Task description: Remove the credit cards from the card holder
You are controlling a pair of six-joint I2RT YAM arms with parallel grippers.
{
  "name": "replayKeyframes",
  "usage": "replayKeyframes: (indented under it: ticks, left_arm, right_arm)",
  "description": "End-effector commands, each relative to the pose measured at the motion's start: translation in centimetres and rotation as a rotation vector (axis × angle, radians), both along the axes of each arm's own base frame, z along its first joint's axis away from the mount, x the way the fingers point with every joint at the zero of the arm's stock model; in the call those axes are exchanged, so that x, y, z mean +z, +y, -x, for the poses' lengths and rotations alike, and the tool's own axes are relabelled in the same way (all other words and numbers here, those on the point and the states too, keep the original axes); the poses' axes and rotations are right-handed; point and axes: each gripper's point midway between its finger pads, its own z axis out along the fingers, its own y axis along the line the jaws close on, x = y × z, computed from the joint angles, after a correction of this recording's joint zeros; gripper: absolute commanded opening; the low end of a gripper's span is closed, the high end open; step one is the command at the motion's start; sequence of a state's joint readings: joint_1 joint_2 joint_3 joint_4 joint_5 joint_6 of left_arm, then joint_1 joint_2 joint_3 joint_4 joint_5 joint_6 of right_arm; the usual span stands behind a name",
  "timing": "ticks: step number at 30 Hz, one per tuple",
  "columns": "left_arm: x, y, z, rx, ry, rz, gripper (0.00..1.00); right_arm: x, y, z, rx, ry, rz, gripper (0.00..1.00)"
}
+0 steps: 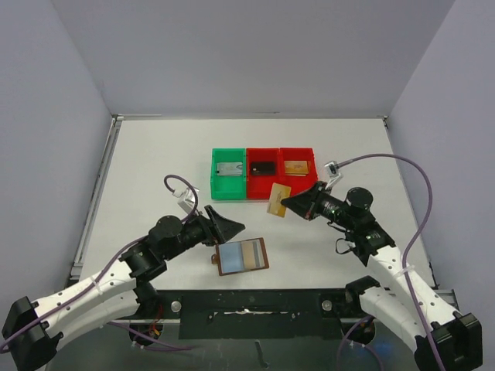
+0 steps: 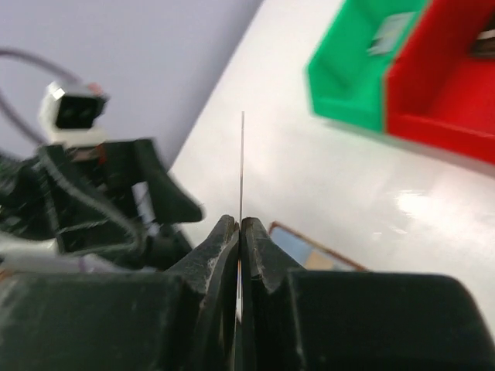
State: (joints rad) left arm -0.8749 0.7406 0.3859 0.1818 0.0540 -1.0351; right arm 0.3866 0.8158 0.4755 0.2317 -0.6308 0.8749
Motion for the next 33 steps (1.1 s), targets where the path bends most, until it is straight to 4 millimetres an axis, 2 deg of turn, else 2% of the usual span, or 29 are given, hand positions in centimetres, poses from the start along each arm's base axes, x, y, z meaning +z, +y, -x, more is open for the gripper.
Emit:
replayKeyframes:
  ticks: [1, 4, 6, 9, 11, 16, 18, 20, 22, 26, 33]
  left_arm:
    - [0.7, 2.3, -1.4, 0.109, -0.039, -0.119, 0.73]
    - [0.4, 3.3, -1.7, 0.141, -0.046, -0.189, 0.73]
    - [-0.3, 4.2, -1.9, 0.166, -0.033, -0.252, 0.73]
    - [-0.8, 5.1, -2.0, 0.187, -0.027, -0.323, 0.74]
    - [-1.1, 5.8, -2.0, 0.195, -0.028, -0.373, 0.74]
    - [-3.3, 9.2, -2.8, 0.323, 0.051, -0.537, 0.75]
    - [-4.5, 10.2, -3.1, 0.332, 0.091, -0.591, 0.76]
    - [-4.9, 10.7, -3.6, 0.328, 0.120, -0.593, 0.77]
    - [-5.5, 11.3, -4.1, 0.314, 0.164, -0.574, 0.77]
    - [-6.5, 13.9, -5.3, 0.341, 0.263, -0.525, 0.77]
    - [-5.9, 14.3, -6.1, 0.325, 0.242, -0.479, 0.77]
  right_arm:
    - [-2.1, -6.4, -5.2, -0.384, 0.010, 0.283, 0.00]
    - [-3.9, -10.9, -7.7, -0.587, 0.072, 0.466, 0.00]
    - [-4.3, -12.5, -9.2, -0.624, 0.081, 0.533, 0.00]
    - [-3.3, -13.2, -11.2, -0.610, 0.056, 0.535, 0.00]
    - [-1.9, -13.4, -12.6, -0.606, -0.005, 0.529, 0.00]
    - [0.6, -12.3, -15.0, -0.492, -0.241, 0.641, 0.00]
    - [0.4, -10.6, -15.2, -0.363, -0.378, 0.785, 0.00]
    - [-0.5, -9.3, -15.2, -0.246, -0.525, 0.996, 0.00]
    - [-1.6, -9.6, -15.9, -0.218, -0.540, 1.136, 0.00]
    - [-3.6, -9.4, -17.5, -0.072, -0.567, 1.279, 0.00]
    - [-5.2, -9.4, -19.0, 0.131, -0.679, 1.388, 0.00]
